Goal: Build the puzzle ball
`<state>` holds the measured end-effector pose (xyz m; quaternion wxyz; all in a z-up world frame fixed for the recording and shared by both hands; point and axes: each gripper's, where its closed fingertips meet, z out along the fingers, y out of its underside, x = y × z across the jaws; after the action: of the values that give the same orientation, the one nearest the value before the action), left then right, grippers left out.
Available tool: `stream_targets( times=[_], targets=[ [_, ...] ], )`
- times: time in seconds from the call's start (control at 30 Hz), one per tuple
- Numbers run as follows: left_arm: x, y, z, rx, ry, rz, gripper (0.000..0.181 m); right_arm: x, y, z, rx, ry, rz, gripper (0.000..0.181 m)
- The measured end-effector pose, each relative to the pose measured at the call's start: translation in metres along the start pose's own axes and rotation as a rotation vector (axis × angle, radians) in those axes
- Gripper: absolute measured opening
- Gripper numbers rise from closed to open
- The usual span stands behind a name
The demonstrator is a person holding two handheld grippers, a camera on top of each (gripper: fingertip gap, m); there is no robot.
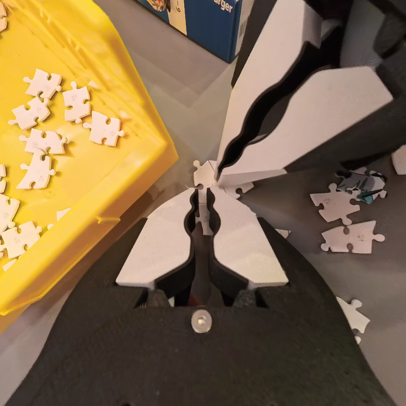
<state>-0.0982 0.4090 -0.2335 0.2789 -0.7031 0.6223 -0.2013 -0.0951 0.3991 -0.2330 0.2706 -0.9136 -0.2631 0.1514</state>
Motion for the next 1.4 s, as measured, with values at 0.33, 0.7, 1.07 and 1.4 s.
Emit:
stream_targets(
  times=[0.33, 0.7, 1.07, 1.4],
  targets=[
    [-0.006, 0.0, -0.012, 0.019, 0.022, -0.038, 0.009, 0.001, 0.002, 0.0, -0.05, 0.056, -0.117, 0.0],
    [0.001, 0.006, -0.007, -0.031, 0.012, 0.011, 0.01, 0.001, 0.002, 0.0, -0.045, 0.102, -0.171, 0.0],
    [-0.003, 0.007, -0.008, -0.049, -0.011, 0.012, 0.012, 0.001, 0.002, 0.0, -0.034, 0.093, -0.166, 0.0],
    [-0.005, 0.003, -0.013, -0.021, -0.013, -0.019, 0.016, 0.001, 0.0, 0.001, -0.007, 0.079, -0.151, 0.0]
  ],
)
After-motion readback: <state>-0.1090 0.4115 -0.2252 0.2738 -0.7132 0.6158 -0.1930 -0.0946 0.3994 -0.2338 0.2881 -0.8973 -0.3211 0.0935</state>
